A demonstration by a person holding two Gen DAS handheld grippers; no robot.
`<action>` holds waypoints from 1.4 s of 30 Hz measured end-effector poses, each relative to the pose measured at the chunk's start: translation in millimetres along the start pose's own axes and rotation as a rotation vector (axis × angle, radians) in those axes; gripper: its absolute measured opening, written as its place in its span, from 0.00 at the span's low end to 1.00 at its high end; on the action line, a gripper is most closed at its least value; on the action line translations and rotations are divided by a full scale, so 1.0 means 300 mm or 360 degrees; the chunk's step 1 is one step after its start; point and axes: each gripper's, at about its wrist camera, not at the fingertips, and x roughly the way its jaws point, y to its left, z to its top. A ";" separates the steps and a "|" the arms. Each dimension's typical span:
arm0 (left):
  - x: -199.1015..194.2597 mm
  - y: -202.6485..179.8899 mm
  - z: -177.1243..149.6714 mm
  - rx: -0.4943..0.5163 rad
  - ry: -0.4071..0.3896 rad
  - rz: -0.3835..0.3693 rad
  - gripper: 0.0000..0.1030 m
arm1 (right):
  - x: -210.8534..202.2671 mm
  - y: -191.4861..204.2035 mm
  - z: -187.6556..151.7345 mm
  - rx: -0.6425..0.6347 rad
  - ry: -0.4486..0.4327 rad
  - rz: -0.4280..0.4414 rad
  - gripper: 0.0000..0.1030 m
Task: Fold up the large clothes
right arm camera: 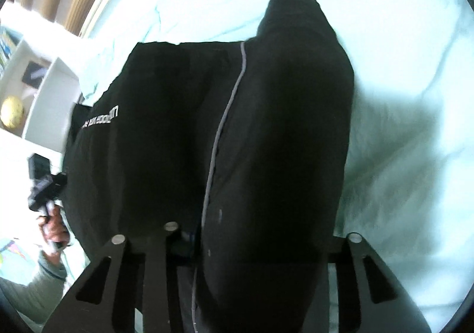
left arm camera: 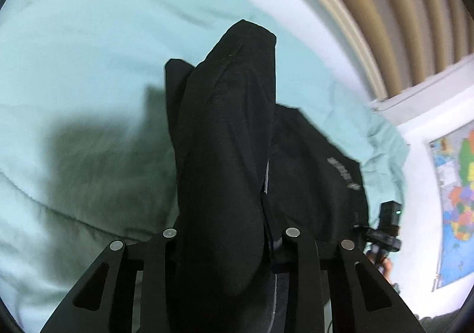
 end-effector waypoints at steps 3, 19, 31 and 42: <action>-0.060 -0.056 -0.014 0.0052 -0.0032 -0.0057 0.31 | -0.054 0.083 -0.031 -0.0050 -0.0063 -0.0023 0.33; -0.491 -0.349 -0.231 0.0347 -0.0160 -0.0247 0.28 | -0.447 0.325 -0.209 -0.0239 -0.0315 -0.0100 0.26; -0.445 -0.270 -0.559 0.0216 0.0116 -0.0144 0.29 | -0.353 0.304 -0.432 -0.0132 -0.0104 -0.0248 0.26; -0.387 0.130 -0.711 -0.0357 0.0239 0.0051 0.44 | -0.265 0.075 -0.588 0.0287 -0.0006 -0.0375 0.41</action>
